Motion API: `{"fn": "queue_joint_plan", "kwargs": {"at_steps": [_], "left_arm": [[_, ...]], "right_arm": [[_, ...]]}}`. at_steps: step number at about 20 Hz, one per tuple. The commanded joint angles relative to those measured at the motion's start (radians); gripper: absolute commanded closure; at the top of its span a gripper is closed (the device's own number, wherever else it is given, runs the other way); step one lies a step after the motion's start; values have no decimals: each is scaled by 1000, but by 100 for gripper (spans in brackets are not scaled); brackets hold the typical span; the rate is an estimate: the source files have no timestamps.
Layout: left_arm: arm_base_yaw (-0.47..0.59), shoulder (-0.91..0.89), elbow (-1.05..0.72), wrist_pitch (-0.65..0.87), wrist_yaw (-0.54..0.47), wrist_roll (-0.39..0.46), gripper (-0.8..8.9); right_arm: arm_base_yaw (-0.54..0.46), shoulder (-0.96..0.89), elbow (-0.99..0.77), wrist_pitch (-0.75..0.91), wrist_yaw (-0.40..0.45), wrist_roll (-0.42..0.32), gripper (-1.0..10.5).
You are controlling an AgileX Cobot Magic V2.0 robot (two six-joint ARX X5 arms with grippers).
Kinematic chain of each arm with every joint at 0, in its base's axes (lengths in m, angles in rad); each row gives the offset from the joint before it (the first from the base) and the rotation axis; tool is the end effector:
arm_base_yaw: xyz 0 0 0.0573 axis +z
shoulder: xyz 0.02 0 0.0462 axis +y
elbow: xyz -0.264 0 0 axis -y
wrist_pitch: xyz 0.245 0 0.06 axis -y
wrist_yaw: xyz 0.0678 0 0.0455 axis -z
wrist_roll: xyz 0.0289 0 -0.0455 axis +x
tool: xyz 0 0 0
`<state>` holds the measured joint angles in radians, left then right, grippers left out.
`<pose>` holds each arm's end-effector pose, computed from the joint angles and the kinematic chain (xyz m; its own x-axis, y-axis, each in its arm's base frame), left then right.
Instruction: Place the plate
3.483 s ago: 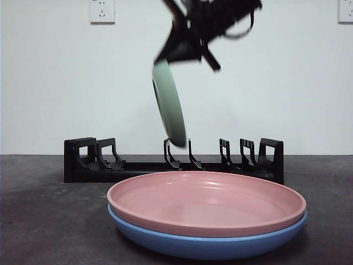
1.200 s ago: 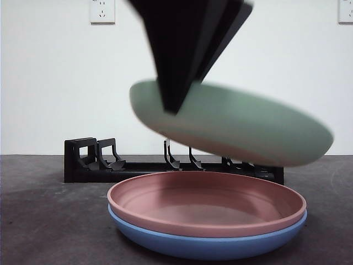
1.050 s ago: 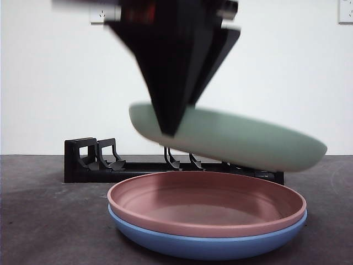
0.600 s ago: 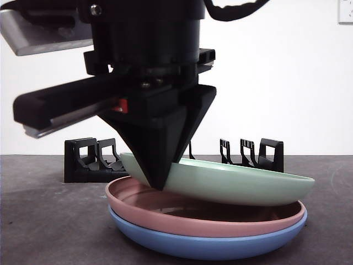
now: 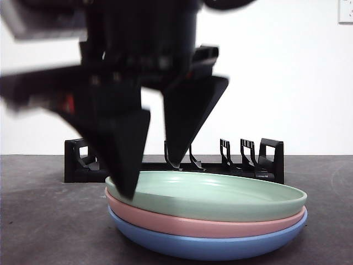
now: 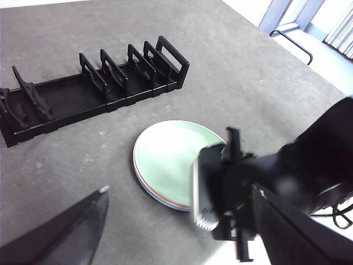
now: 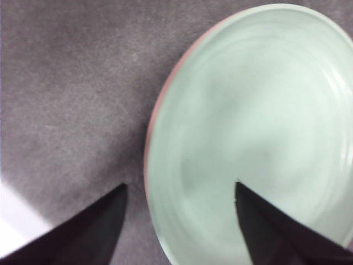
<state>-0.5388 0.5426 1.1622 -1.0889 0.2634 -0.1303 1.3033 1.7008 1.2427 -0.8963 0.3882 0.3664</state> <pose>0.0338 -0.0290 0.3877 0.6055 -0.6653 -0.4367 0.6384 0.7337 -0.2326 0.0953 0.3065 0.2184 0.4176 0.0916 -0.9040 -0.7209 0.6390 -0.2682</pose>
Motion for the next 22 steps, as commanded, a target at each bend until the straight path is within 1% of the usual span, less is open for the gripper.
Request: {"fn": "queue_joint_plan", "kwargs": {"at_steps": [1, 3, 4, 6, 10, 12, 14, 16, 17, 19, 22], "left_arm": [[-5, 5, 19, 13, -1, 10, 408], [-5, 5, 19, 12, -1, 10, 408], [-5, 5, 19, 12, -1, 10, 408], [-5, 5, 19, 12, -1, 6, 408], [-5, 5, 19, 13, -1, -20, 408], [-5, 5, 19, 22, -1, -23, 408], [-5, 5, 19, 27, -1, -43, 408], [-5, 5, 19, 27, -1, -48, 408], [-5, 5, 19, 27, -1, -48, 408], [-5, 5, 18, 27, -1, -56, 408], [-5, 5, 18, 22, -2, -62, 408]], "right_arm": [[8, -98, 16, -21, 4, 32, 546], [-11, -195, 16, -55, 1, 52, 525], [-26, -249, 16, -72, -16, 66, 522], [-63, -359, 16, -97, -53, 69, 517], [-164, -579, 7, -193, -45, 68, 510], [-222, -711, -32, -242, -45, 68, 510], [-265, -866, -93, -260, -59, 68, 510], [-281, -1027, -154, -256, -131, 75, 510], [-283, -1098, -178, -256, -156, 92, 510], [-283, -1230, -211, -262, -191, 146, 510], [-283, -1380, -227, -261, -210, 172, 510]]}}
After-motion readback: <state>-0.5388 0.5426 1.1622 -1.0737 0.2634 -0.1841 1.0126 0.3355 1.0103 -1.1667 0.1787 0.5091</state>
